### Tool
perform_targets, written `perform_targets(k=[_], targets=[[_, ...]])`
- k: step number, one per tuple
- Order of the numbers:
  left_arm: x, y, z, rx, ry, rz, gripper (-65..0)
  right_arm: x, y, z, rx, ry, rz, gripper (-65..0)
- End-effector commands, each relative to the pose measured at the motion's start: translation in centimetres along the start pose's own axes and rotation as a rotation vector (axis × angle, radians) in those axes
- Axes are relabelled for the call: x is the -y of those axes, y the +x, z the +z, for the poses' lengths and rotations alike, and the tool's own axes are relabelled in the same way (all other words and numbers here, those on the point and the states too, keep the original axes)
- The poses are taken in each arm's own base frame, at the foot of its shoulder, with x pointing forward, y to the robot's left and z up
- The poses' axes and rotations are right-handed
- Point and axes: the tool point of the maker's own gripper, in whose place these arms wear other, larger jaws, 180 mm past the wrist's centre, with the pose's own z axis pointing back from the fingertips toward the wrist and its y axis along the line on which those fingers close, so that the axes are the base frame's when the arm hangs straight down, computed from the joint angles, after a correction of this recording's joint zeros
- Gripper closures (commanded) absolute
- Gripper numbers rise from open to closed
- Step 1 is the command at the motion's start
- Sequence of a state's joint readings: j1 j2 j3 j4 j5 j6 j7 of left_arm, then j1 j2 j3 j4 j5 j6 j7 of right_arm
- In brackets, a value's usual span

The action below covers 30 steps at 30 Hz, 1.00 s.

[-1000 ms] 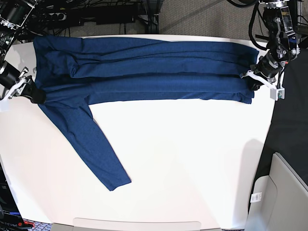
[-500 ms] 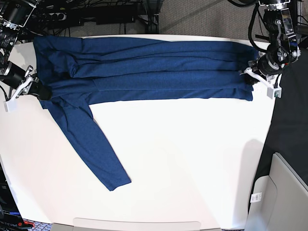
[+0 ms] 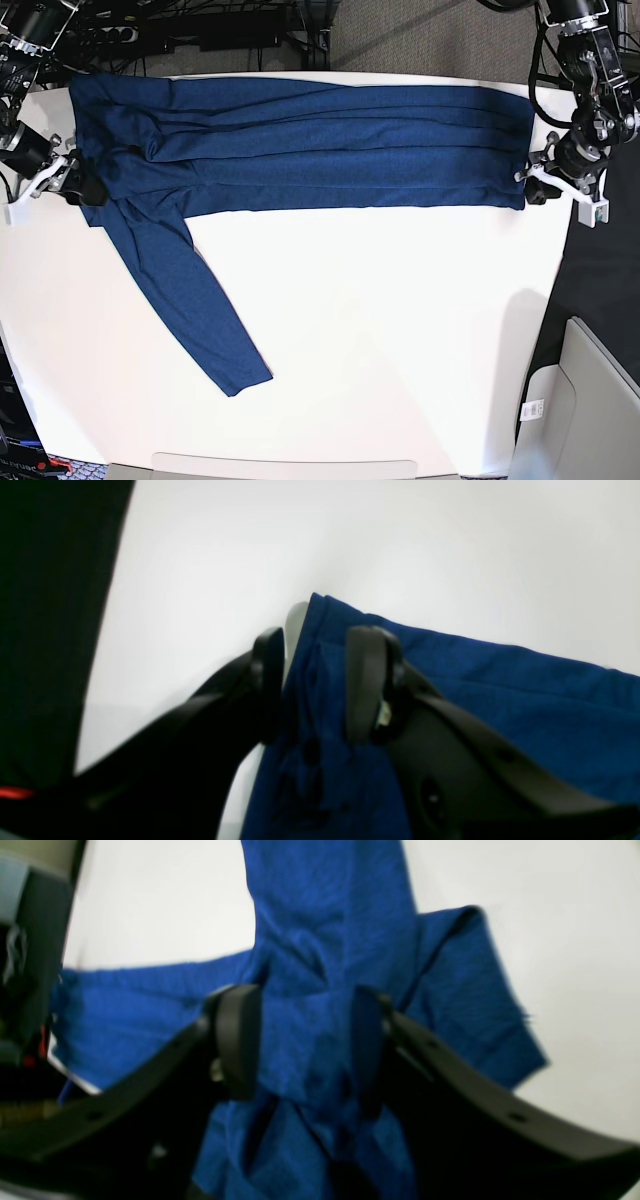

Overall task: Fold the T-shirt properly
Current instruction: 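Release the folded side and lift the right gripper away, then lower the right gripper and grasp the hanging sleeve cuff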

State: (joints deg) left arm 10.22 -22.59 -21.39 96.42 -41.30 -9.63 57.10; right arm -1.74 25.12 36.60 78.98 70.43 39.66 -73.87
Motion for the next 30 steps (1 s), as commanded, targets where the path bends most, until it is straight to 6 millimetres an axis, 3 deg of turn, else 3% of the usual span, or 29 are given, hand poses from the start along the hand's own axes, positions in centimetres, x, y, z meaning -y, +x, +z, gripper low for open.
perform_targets(k=[1, 5, 8, 11, 17, 20, 23, 30], targets=[[-0.5, 1.8, 0.6, 0.053, 0.012, -0.012, -20.6, -0.2, 2.6, 0.8, 0.072, 0.005, 0.035, -32.1], [-0.8, 2.0, 0.8, 0.061, 0.016, -0.006, -20.6, -0.6, 5.2, 0.7, 0.175, 0.021, 0.022, -32.0], [-0.7, 2.0, 0.8, 0.061, 0.015, -0.005, -20.6, -1.3, 7.7, -0.8, 0.241, 0.041, 0.021, -32.0], [-0.6, 1.9, 0.7, 0.059, 0.011, -0.005, -20.6, -1.6, 9.8, -3.8, 0.256, 0.02, 0.021, -32.0], [-0.7, 2.5, 0.8, 0.092, 0.012, -0.004, -20.6, -4.2, 13.5, -10.7, 0.211, -0.016, 0.105, -32.0], [-0.7, 2.8, 0.8, 0.104, 0.012, -0.004, -20.6, -5.2, 14.5, -13.5, 0.191, -0.056, 0.161, -32.0], [-0.7, 2.8, 0.8, 0.104, 0.012, -0.004, -20.6, -5.5, 15.3, -15.0, 0.189, -0.104, 0.214, -32.0], [-0.7, 2.8, 0.8, 0.105, 0.012, -0.004, -20.6, -5.3, 15.9, -16.3, 0.203, -0.215, 0.328, -32.0]])
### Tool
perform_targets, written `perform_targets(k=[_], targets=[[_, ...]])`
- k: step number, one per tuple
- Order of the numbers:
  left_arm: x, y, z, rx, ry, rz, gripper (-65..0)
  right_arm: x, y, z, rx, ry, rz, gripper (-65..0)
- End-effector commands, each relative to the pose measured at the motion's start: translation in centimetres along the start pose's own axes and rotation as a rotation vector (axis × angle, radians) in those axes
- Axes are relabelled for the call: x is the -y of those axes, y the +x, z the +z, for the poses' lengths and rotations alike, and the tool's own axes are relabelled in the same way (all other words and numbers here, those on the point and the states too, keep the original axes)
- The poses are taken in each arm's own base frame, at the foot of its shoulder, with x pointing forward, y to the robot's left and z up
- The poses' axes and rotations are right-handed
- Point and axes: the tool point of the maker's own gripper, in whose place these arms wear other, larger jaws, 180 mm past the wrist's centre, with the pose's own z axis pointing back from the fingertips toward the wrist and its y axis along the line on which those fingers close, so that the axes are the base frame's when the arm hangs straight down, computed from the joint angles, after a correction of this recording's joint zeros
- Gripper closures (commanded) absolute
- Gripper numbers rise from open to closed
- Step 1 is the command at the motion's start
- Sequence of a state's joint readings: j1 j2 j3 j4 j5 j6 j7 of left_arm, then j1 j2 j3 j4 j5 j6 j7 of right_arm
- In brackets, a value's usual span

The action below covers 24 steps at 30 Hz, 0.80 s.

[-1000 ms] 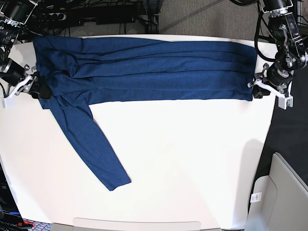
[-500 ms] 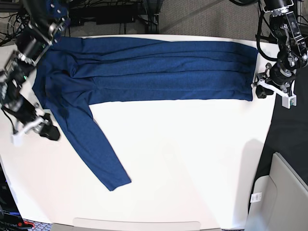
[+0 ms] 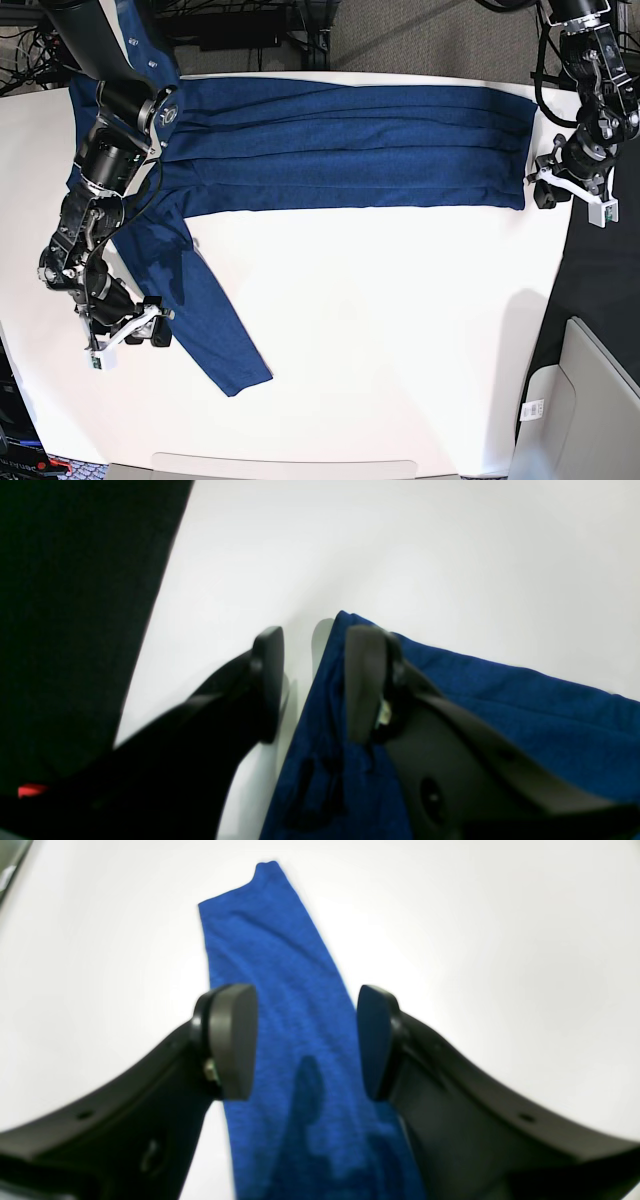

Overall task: Fold the T-shirt properly
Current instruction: 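Lower the right gripper and grasp the hanging sleeve cuff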

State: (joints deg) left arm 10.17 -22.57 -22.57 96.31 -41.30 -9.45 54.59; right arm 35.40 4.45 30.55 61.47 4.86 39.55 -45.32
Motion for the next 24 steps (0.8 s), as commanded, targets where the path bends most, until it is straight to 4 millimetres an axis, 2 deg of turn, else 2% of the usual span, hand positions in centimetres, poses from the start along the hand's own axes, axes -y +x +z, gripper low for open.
perform_targets(k=[1, 5, 8, 14, 16, 20, 24], targets=[[0.0, 1.7, 0.5, 0.05, -0.003, -0.018, -20.6, -0.1, 3.1, 0.3, 0.079, -0.004, 0.03, -32.0], [0.0, 1.7, 0.5, 0.05, -0.003, -0.018, -20.6, 0.6, 2.1, 0.1, 0.025, -0.053, 0.081, -32.0], [0.0, 1.7, 0.5, 0.05, -0.003, -0.018, -20.6, 2.1, 1.3, 0.3, -0.001, -0.129, 0.053, -32.0], [0.0, 1.7, 0.5, 0.05, -0.003, -0.018, -20.6, 4.0, -0.8, 0.5, -0.053, -0.164, 0.024, -32.0], [0.0, 1.7, 0.5, 0.05, -0.003, -0.018, -20.6, 4.0, -2.4, 0.1, -0.091, -0.155, 0.009, -32.0], [0.0, 1.7, 0.5, 0.05, -0.003, -0.018, -20.6, 4.4, -4.4, -0.1, -0.139, -0.15, -0.01, -31.9], [0.0, 1.7, 0.5, 0.05, -0.003, -0.018, -20.6, 3.7, -6.5, -0.6, -0.186, -0.122, -0.022, -30.9]])
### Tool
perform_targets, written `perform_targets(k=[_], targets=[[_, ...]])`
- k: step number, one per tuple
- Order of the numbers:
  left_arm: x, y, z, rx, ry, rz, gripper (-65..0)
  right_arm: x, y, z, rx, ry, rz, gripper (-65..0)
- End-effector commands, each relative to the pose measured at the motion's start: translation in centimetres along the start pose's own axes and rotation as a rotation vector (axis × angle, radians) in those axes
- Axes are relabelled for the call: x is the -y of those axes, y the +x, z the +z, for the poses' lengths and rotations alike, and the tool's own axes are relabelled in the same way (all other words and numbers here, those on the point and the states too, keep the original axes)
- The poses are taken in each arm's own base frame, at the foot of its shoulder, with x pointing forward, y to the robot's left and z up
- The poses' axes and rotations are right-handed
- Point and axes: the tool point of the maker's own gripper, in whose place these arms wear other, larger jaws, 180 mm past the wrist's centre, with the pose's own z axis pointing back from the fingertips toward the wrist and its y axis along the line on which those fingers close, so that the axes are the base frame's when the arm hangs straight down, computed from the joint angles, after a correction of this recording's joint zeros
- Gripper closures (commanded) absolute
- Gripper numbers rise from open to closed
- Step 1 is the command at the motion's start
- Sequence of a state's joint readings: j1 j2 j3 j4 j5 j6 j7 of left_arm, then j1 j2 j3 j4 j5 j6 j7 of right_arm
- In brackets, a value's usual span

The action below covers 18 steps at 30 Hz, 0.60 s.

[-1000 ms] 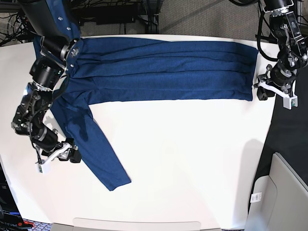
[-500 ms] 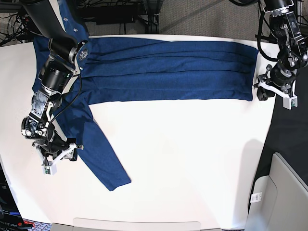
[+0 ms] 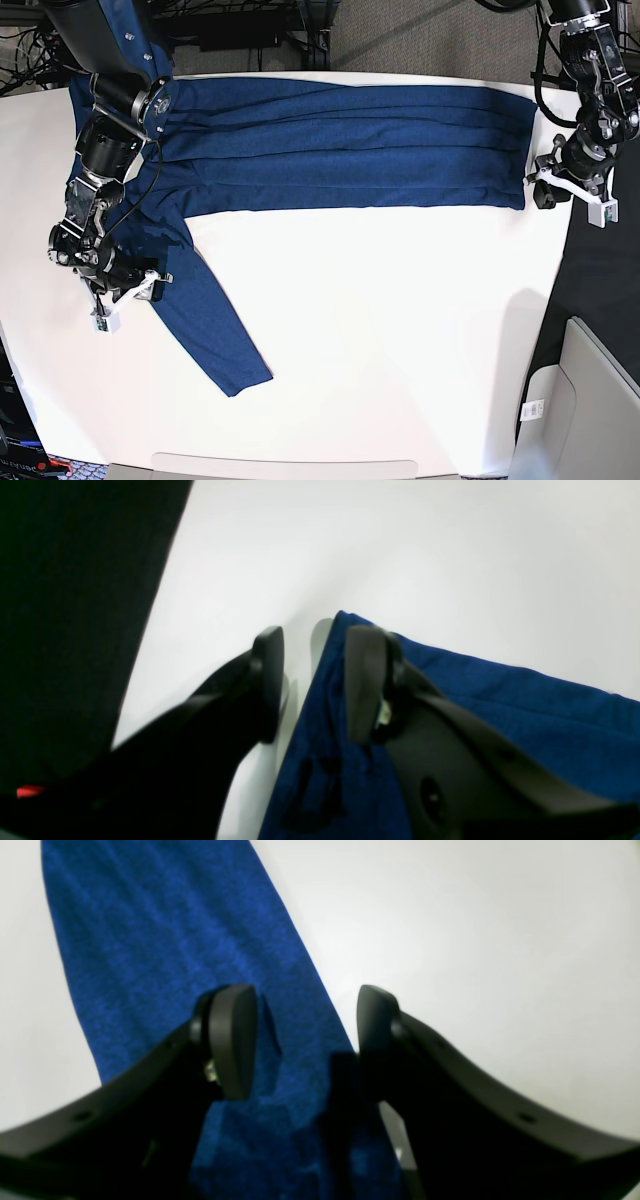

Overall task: Fold the T-shirt properly
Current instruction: 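Lower the right gripper and grasp the hanging sleeve cuff, then lift the sleeve with the right gripper and lay it across the body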

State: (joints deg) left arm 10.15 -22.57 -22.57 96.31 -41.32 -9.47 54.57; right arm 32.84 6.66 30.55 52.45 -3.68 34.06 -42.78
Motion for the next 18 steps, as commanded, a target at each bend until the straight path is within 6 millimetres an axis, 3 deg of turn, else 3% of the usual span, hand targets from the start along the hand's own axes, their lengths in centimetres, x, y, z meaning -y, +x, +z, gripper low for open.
perform_targets(k=[1, 8, 11, 18], targets=[[0.0, 1.7, 0.5, 0.049, -0.002, -0.018, -20.6, -0.3, 1.1, 0.0, 0.019, 0.014, 0.007, -28.6], [0.0, 1.7, 0.5, 0.049, -0.002, -0.018, -20.6, -2.4, -0.4, -0.5, -0.052, 0.077, -0.011, -2.1], [0.0, 1.7, 0.5, 0.049, -0.002, -0.018, -20.6, -4.5, -0.4, -0.2, -0.061, 0.193, -0.015, -1.0], [0.0, 1.6, 0.5, 0.048, -0.002, -0.018, -20.6, -6.7, -0.5, 2.0, -0.064, 0.338, -0.112, -1.0]])
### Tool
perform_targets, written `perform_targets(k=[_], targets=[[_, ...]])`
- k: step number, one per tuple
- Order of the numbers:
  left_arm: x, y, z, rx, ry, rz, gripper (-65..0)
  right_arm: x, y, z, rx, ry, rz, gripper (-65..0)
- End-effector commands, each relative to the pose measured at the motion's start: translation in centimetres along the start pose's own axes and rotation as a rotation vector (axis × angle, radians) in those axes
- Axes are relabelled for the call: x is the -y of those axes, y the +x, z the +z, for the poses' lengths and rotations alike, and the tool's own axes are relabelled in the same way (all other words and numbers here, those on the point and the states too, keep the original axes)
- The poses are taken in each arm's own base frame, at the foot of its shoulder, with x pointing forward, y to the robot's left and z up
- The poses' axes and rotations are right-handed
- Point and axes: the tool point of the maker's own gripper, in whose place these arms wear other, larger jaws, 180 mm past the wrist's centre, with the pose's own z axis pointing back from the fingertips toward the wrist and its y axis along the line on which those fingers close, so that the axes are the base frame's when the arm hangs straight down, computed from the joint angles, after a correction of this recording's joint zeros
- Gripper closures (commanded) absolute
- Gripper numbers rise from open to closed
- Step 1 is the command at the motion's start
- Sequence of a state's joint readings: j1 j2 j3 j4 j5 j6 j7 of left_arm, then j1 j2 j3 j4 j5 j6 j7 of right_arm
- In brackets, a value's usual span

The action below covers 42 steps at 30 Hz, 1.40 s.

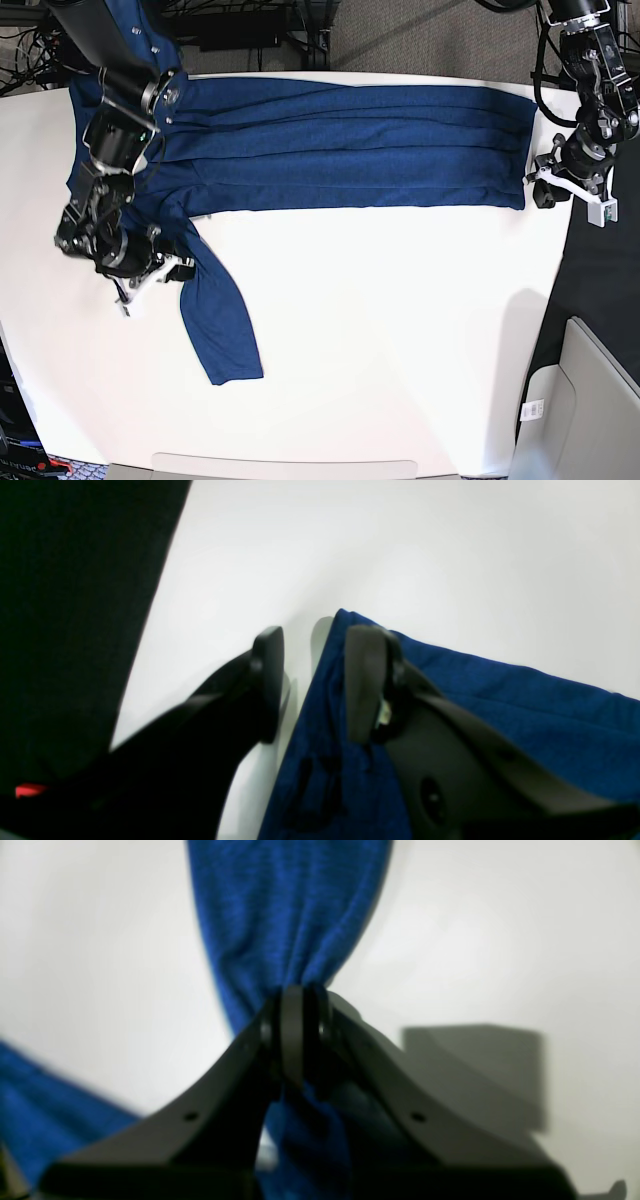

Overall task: Fold the T-shirt properly
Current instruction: 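Lift the sleeve with the right gripper and lay it across the body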

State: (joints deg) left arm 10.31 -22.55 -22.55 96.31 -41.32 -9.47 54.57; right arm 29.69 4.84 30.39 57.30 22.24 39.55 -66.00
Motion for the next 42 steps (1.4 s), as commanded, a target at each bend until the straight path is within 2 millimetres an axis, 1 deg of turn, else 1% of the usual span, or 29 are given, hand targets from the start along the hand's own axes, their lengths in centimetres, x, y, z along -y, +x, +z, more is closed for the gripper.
perform_targets(k=[1, 2, 6, 8, 10, 14, 21, 27, 29, 32, 33, 34, 37, 38, 40, 42], targets=[[0.0, 1.8, 0.5, 0.051, -0.002, -0.018, -20.6, -1.0, 2.2, 1.1, 0.061, 0.032, 0.022, -1.0], [0.0, 1.8, 0.5, 0.051, -0.002, -0.018, -20.6, -1.9, 1.7, 1.3, 0.058, 0.072, 0.013, -1.0], [0.0, 1.8, 0.5, 0.051, -0.002, -0.018, -20.6, -7.2, -0.2, 2.0, 0.054, 0.253, 0.06, -1.0], [0.0, 1.8, 0.5, 0.051, -0.002, -0.018, -20.6, -10.7, -1.1, 2.3, 0.064, 0.365, 0.101, -1.0], [0.0, 1.7, 0.4, 0.05, -0.003, -0.019, -20.6, -12.9, -2.4, 2.6, 0.055, 0.443, 0.124, -1.0], [0.4, 1.1, 0.2, 0.045, -0.011, 0.0, -20.6, -15.5, -5.7, 3.4, 0.011, 0.518, 0.155, -1.0], [0.6, 0.8, 0.2, 0.04, -0.014, 0.004, -20.6, -19.2, -10.8, 4.7, -0.056, 0.569, 0.235, -1.0], [1.1, 0.3, -0.1, 0.035, -0.026, 0.02, -20.6, -21.5, -14.2, 5.9, -0.103, 0.632, 0.249, -1.0], [1.2, 0.3, -0.1, 0.034, -0.028, 0.018, -20.6, -21.2, -15.1, 6.0, -0.124, 0.627, 0.236, -1.2], [1.2, 0.2, -0.2, 0.03, -0.028, 0.019, -20.6, -20.4, -15.4, 6.0, -0.14, 0.6, 0.25, -2.5], [1.2, 0.2, -0.2, 0.03, -0.028, 0.019, -20.6, -20.1, -15.5, 6.0, -0.147, 0.589, 0.259, -4.6], [1.2, 0.2, -0.2, 0.03, -0.028, 0.019, -20.6, -19.6, -15.6, 6.0, -0.156, 0.571, 0.265, -8.4], [1.5, -0.2, -0.3, 0.027, -0.036, 0.03, -20.6, -18.5, -15.3, 5.8, -0.169, 0.509, 0.313, -23.9], [1.5, -0.2, -0.3, 0.028, -0.036, 0.032, -20.6, -18.2, -15.1, 5.9, -0.171, 0.489, 0.333, -27.3], [1.6, -0.2, -0.3, 0.024, -0.037, 0.032, -20.6, -18.0, -14.1, 5.9, -0.155, 0.461, 0.375, -31.9], [1.7, -0.3, -0.4, 0.024, -0.041, 0.036, -20.6, -18.2, -12.8, 5.9, -0.129, 0.458, 0.397, -32.1]])
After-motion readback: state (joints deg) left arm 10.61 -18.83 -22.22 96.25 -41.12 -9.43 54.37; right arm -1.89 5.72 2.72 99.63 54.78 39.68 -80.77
